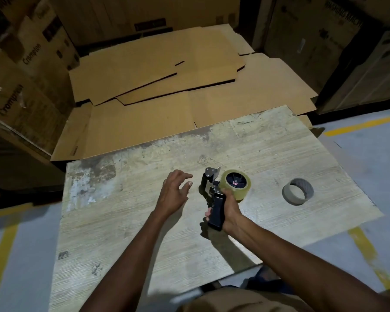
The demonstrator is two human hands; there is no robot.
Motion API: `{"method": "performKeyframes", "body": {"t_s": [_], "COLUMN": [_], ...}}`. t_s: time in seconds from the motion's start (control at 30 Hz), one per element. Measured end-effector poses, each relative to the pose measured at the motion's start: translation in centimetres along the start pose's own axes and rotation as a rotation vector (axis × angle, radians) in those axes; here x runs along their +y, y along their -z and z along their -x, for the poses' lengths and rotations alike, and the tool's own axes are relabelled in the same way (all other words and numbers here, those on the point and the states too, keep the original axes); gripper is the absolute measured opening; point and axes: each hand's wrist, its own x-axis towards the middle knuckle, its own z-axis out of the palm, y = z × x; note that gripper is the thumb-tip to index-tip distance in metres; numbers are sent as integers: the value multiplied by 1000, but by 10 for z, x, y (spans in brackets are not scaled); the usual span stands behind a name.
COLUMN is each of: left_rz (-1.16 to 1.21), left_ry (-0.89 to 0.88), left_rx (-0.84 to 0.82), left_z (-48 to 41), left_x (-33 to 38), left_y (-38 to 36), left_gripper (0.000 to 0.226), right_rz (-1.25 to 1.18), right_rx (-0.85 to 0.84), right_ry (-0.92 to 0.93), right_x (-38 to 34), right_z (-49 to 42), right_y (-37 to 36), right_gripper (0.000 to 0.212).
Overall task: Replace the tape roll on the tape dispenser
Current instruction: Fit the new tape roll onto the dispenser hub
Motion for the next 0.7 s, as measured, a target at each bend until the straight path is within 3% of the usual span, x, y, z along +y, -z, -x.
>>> {"method": "performKeyframes", "body": {"t_s": [0.23,0.4,0.53,0.7], "left_rz": [-93,-214,-342,-579], "left_ry": [-165,-274,-343,-447], "left_rx": [-58,-68,-176,-355], "left_z": [-26,-46,-56,-63], "left_x": [43,91,139,193], "left_y": [0,8,11,1], "left_gripper": [25,28,33,66], "right_rz": [119,168,230,275], "right_rx": [-13,-76,-135,-181], "right_ry": [98,95,68,52], "right_x": [-48,-75,-87,-99], "right_z": [30,50,74,93], "right_y": [31,54,77,96], "right_gripper": [56,41,41,49]}}
